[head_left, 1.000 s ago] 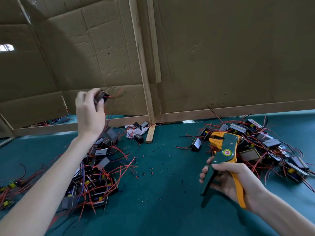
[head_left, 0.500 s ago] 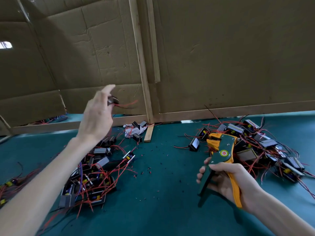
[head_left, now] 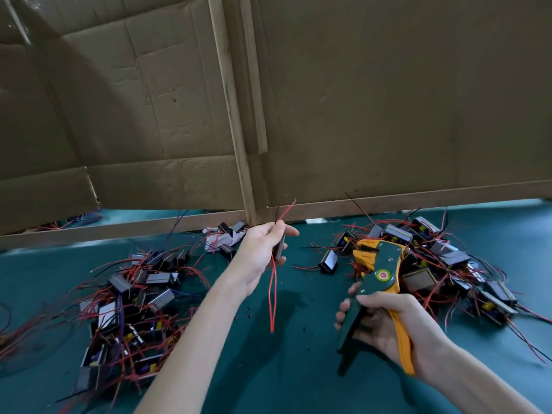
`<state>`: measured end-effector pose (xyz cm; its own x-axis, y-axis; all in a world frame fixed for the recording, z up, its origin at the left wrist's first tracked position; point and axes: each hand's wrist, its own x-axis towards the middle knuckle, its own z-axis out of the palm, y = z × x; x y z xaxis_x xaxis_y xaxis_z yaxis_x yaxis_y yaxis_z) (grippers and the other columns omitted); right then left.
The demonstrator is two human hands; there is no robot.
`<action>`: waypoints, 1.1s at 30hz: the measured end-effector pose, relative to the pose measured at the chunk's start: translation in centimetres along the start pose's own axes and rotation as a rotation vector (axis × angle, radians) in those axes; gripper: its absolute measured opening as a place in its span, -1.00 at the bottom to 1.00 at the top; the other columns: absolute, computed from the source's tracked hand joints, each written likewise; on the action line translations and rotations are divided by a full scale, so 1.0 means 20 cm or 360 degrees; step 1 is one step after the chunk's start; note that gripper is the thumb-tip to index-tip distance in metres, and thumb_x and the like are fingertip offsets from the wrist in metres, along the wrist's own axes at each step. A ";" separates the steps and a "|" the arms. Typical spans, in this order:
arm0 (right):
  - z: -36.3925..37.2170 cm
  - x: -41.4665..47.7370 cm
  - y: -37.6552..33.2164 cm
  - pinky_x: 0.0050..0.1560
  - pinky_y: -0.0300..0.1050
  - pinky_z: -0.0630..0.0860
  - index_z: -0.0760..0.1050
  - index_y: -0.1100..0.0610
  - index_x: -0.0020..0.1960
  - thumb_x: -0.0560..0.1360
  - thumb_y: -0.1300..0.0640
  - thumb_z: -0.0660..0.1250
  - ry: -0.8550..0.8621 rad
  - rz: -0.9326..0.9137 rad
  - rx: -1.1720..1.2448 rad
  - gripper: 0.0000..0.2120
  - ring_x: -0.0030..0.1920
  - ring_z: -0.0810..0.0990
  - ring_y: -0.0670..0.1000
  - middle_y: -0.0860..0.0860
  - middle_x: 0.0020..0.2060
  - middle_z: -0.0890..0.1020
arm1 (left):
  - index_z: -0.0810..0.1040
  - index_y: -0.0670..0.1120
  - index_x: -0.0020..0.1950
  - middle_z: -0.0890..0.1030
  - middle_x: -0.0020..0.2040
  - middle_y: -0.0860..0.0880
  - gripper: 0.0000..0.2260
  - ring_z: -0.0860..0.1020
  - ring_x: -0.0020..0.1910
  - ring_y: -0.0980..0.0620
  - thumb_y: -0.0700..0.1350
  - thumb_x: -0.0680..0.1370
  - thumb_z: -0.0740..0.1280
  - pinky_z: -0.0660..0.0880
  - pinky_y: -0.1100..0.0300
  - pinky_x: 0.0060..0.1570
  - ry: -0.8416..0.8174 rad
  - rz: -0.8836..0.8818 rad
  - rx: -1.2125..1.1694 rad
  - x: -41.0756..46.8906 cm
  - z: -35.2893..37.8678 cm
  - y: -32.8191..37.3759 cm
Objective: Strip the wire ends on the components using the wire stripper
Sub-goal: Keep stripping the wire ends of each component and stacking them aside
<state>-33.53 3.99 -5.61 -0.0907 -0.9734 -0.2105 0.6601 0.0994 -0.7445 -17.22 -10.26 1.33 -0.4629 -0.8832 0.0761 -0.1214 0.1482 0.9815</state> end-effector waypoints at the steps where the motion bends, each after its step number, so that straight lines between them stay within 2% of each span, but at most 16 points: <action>1: 0.00 0.00 0.00 -0.18 0.17 0.64 0.49 0.30 0.01 0.30 0.36 0.31 -0.0001 0.0004 -0.0002 -0.72 -0.24 0.63 0.28 0.29 -0.23 0.58 | 0.63 -0.06 -0.17 0.45 -0.19 -0.06 -0.66 0.46 -0.15 0.07 -0.02 0.66 0.15 0.49 0.28 -0.29 -0.0029 0.0036 0.0016 0.01 0.01 0.00; 4: 0.01 0.00 0.00 -0.20 0.17 0.64 0.51 0.31 -0.03 0.29 0.36 0.31 -0.0018 0.0023 -0.0002 -0.75 -0.25 0.63 0.27 0.29 -0.23 0.58 | 0.68 -0.02 -0.17 0.62 -0.21 -0.01 -0.66 0.55 -0.17 0.12 0.07 0.61 0.18 0.48 0.30 -0.15 -0.0097 0.0155 0.0105 0.01 0.02 0.01; 8: 0.02 0.00 0.01 -0.22 0.16 0.64 0.52 0.30 -0.05 0.25 0.35 0.33 -0.0047 0.0006 -0.0028 -0.73 -0.27 0.62 0.27 0.29 -0.25 0.58 | 0.59 0.03 0.13 0.70 -0.14 0.03 -0.80 0.58 0.00 0.23 -0.14 0.64 0.19 0.41 0.36 0.08 -0.0106 0.0411 0.0153 0.01 0.01 -0.01; 10: 0.02 -0.01 0.01 -0.22 0.16 0.63 0.53 0.30 -0.04 0.22 0.36 0.35 -0.0091 -0.0023 -0.0089 -0.70 -0.27 0.62 0.28 0.30 -0.25 0.58 | 0.56 -0.02 0.13 0.71 -0.18 0.00 -0.80 0.61 -0.12 0.17 -0.22 0.64 0.20 0.46 0.37 0.00 -0.0131 0.0439 0.0027 0.01 0.01 -0.02; 12: 0.01 -0.01 0.01 -0.21 0.16 0.63 0.58 0.30 -0.08 0.16 0.43 0.38 -0.0145 -0.0045 -0.0145 -0.68 -0.26 0.62 0.29 0.31 -0.25 0.58 | 0.56 -0.10 0.03 0.71 -0.18 -0.06 -0.87 0.57 -0.29 0.10 -0.24 0.62 0.22 0.50 0.31 -0.12 -0.0162 0.0433 -0.0058 0.00 0.01 -0.01; 14: 0.02 -0.02 0.01 -0.18 0.17 0.62 0.63 0.27 -0.13 0.23 0.39 0.37 -0.0203 -0.0061 -0.0168 -0.77 -0.25 0.62 0.30 0.32 -0.24 0.57 | 0.56 -0.13 -0.05 0.70 -0.19 -0.07 -0.88 0.52 -0.35 0.09 -0.25 0.61 0.25 0.50 0.30 -0.17 -0.0204 0.0437 -0.0056 -0.01 0.02 -0.01; 18: 0.02 -0.02 0.00 -0.13 0.20 0.59 0.60 0.28 -0.08 0.20 0.27 0.49 -0.0341 -0.0100 -0.0200 -0.70 -0.23 0.60 0.31 0.33 -0.23 0.56 | 0.56 -0.14 -0.12 0.67 -0.31 -0.01 -0.91 0.47 -0.40 0.14 -0.21 0.57 0.31 0.45 0.37 -0.26 -0.0398 0.0420 -0.0075 -0.05 0.05 0.02; 22: 0.00 -0.03 -0.01 -0.06 0.22 0.56 0.58 0.24 -0.02 0.25 0.22 0.56 -0.0529 -0.0128 -0.0284 -0.66 -0.19 0.60 0.29 0.32 -0.20 0.56 | 0.58 -0.14 -0.15 0.60 -0.42 0.02 -0.92 0.45 -0.45 0.18 -0.21 0.55 0.35 0.40 0.40 -0.34 -0.0445 0.0383 -0.0091 -0.07 0.08 0.02; 29: -0.03 -0.01 0.00 0.00 0.26 0.53 0.54 0.25 0.04 0.38 0.25 0.50 -0.0657 -0.0111 -0.0425 -0.73 -0.14 0.60 0.31 0.33 -0.17 0.58 | 0.59 -0.13 -0.16 0.58 -0.43 0.03 -0.91 0.42 -0.43 0.13 -0.19 0.55 0.35 0.39 0.38 -0.35 -0.0512 0.0319 -0.0100 -0.08 0.09 0.01; 33: -0.03 -0.01 0.01 -0.02 0.26 0.53 0.54 0.25 0.00 0.37 0.23 0.52 -0.0652 -0.0122 -0.0461 -0.74 -0.16 0.60 0.31 0.33 -0.20 0.58 | 0.60 -0.10 -0.18 0.56 -0.43 0.03 -0.89 0.41 -0.41 0.10 -0.17 0.55 0.36 0.39 0.37 -0.36 -0.0544 0.0285 -0.0046 -0.07 0.09 0.00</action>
<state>-33.88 4.26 -6.12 0.2073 -0.9754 0.0743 0.4239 0.0211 -0.9055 -18.08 -8.17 0.92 -0.7411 -0.6444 0.1883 0.0103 0.2695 0.9630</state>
